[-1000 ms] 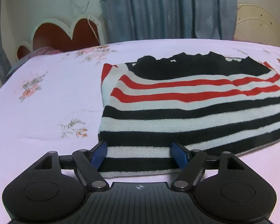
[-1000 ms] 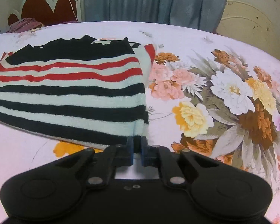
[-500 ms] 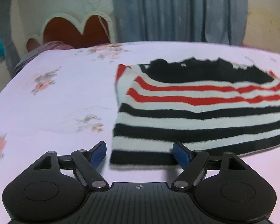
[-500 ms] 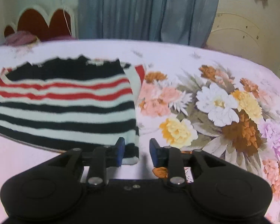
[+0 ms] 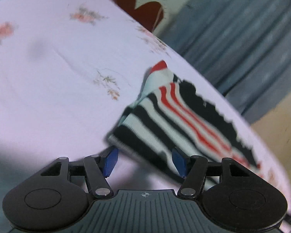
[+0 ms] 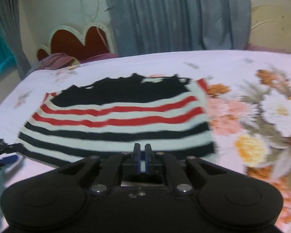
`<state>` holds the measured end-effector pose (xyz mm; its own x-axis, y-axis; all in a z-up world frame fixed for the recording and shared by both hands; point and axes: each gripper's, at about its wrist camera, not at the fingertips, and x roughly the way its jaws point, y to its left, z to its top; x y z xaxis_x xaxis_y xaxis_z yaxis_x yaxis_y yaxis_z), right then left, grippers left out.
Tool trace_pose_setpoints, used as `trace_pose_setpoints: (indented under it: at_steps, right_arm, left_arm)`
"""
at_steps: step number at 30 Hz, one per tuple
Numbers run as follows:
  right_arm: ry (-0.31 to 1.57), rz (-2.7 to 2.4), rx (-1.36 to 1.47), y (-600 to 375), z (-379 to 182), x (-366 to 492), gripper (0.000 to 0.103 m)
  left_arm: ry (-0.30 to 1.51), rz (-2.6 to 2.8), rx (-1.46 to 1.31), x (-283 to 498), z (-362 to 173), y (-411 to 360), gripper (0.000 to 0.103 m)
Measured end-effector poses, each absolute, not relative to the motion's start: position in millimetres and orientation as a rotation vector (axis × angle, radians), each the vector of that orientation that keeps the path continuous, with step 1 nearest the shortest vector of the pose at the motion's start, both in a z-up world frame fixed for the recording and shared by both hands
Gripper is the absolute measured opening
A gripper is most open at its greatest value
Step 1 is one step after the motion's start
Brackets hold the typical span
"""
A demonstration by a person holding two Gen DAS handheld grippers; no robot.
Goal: Fold small clothes
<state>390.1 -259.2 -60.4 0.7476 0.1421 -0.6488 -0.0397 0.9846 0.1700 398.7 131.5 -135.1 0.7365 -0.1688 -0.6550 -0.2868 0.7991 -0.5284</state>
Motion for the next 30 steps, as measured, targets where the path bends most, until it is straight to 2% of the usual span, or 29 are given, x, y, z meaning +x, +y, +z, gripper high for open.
trace_pose_setpoints:
  at_steps: [6,7,8,9,10,12,16,18,21,26,30]
  right_arm:
    - [0.727,0.183,0.150,-218.5,-61.8,445.6,0.002]
    - [0.730,0.191,0.147,-212.7,-62.4,454.0,0.001]
    - [0.735,0.199,0.147,-206.5,-62.9,462.5,0.001]
    - [0.739,0.206,0.141,-199.7,-63.2,470.0,0.001]
    - [0.744,0.214,0.134,-194.1,-63.8,475.5,0.001]
    - [0.759,0.227,0.112,-182.1,-67.1,485.8,0.001]
    - [0.832,0.227,0.015,-165.7,-80.4,493.5,0.000]
    - [0.849,0.211,-0.007,-165.6,-97.0,494.8,0.000]
    - [0.847,0.210,-0.017,-164.2,-95.7,492.0,0.000]
    - [0.844,0.232,0.022,-172.7,-96.1,491.9,0.000]
    - [0.781,0.213,0.226,-216.5,-82.3,482.6,0.004]
  left_arm:
    - [0.665,0.086,-0.823,429.6,-152.3,133.4,0.061]
    - [0.656,0.093,-0.830,434.3,-153.6,132.5,0.058]
    - [0.661,0.105,-0.823,438.3,-153.4,130.0,0.037]
    - [0.682,0.112,-0.814,444.3,-154.6,129.4,0.028]
    - [0.699,0.097,-0.834,449.3,-159.3,131.5,0.023]
    - [0.694,0.076,-0.839,451.3,-158.1,134.7,0.019]
    - [0.617,0.001,-0.896,438.2,-146.9,143.9,0.018]
    - [0.694,0.042,-0.902,446.0,-159.8,144.0,0.018]
    - [0.701,0.047,-0.972,448.5,-167.0,147.1,0.018]
    - [0.643,0.001,-0.918,444.7,-133.4,133.5,0.018]
    - [0.607,-0.086,-0.838,454.0,-90.0,96.3,0.018]
